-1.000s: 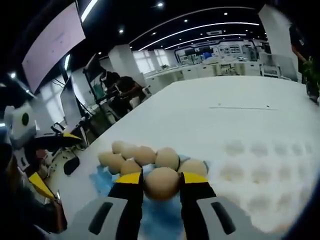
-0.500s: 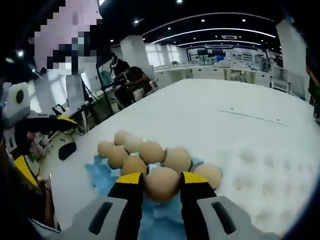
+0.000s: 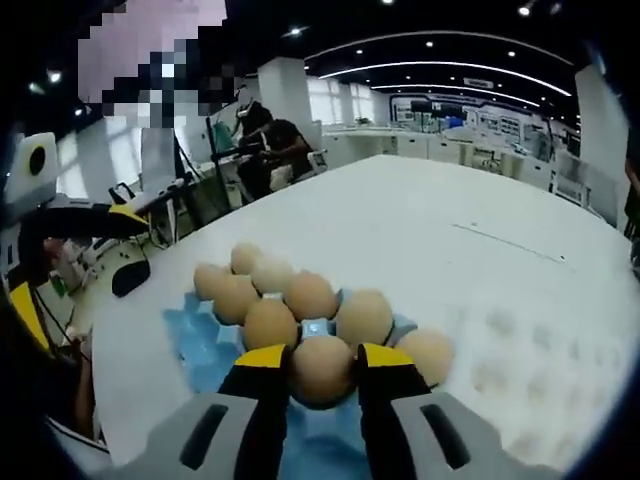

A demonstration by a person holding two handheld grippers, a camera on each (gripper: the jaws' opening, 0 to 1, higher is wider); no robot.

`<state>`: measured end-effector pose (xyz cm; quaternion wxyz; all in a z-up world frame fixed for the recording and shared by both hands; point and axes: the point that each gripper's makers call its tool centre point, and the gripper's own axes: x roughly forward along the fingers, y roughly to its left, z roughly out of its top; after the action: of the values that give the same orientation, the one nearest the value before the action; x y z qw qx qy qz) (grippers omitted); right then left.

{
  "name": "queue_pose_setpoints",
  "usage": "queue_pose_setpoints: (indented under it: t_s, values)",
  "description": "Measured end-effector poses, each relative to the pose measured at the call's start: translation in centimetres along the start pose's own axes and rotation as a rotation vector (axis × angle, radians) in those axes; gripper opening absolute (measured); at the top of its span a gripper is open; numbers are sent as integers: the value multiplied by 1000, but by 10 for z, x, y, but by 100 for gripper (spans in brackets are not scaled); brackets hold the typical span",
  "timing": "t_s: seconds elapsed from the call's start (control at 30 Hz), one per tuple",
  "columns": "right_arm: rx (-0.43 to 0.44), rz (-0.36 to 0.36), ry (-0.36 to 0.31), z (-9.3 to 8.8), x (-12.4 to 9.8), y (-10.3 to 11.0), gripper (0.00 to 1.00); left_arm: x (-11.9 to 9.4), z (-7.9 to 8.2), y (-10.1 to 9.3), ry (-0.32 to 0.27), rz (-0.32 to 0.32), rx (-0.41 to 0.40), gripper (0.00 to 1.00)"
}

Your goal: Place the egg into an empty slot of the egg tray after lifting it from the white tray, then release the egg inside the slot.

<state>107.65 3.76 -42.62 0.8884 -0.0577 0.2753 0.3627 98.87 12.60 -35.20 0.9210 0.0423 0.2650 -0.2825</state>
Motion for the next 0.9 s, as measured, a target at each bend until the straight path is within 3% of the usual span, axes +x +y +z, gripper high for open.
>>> queue_pose_setpoints:
  t_s: [0.4,0.53,0.7,0.9]
  values:
    - [21,-7,-4,-1,0,0,27,-3,0,-3,6,5,12,95]
    - [66,-10,-14,0,-3,-3,29,-3,0,-4,8,4,17,95]
    - [69,8,-58,12,-9,-2,42,-2,2,-6,8,3,21,95]
    - [70,14,-85,18,-14,-5,50,1,5,-8,2,-3,25,96]
